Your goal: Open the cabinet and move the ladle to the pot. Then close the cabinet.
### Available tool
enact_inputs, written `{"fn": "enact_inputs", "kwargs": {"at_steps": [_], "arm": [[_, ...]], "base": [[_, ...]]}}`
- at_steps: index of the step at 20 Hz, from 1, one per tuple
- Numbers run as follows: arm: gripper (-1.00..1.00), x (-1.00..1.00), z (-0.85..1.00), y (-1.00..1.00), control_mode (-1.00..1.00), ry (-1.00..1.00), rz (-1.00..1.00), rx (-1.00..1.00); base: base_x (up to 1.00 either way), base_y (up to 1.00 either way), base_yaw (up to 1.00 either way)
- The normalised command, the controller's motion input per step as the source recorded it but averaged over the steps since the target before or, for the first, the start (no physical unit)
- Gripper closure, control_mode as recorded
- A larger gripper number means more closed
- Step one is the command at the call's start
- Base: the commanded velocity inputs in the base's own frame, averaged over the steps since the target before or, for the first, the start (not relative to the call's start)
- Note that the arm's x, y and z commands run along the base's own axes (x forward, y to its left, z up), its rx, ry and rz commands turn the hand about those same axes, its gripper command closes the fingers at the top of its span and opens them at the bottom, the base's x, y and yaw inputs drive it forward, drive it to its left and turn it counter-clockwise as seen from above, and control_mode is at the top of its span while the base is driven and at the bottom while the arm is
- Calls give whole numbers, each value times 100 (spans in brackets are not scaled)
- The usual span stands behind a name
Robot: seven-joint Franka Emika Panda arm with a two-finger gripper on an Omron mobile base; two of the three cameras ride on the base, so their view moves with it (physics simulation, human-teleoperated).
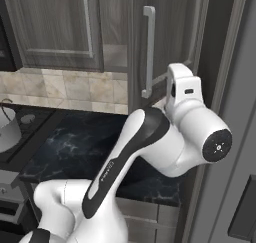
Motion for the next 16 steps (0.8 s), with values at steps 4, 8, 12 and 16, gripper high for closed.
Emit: {"fn": "enact_inputs", "kwargs": {"at_steps": [4,8,12,16], "arm": [[-100,18,0,-1,-100,-5,1,-14],[-100,2,19,18,-100,-3,0,-8],[-100,0,38,66,-100,-2,0,-2],[-100,8,25,88,-100,-2,0,-1]], "base": [[0,0,0],[0,0,0],[0,0,0],[0,0,0]]}}
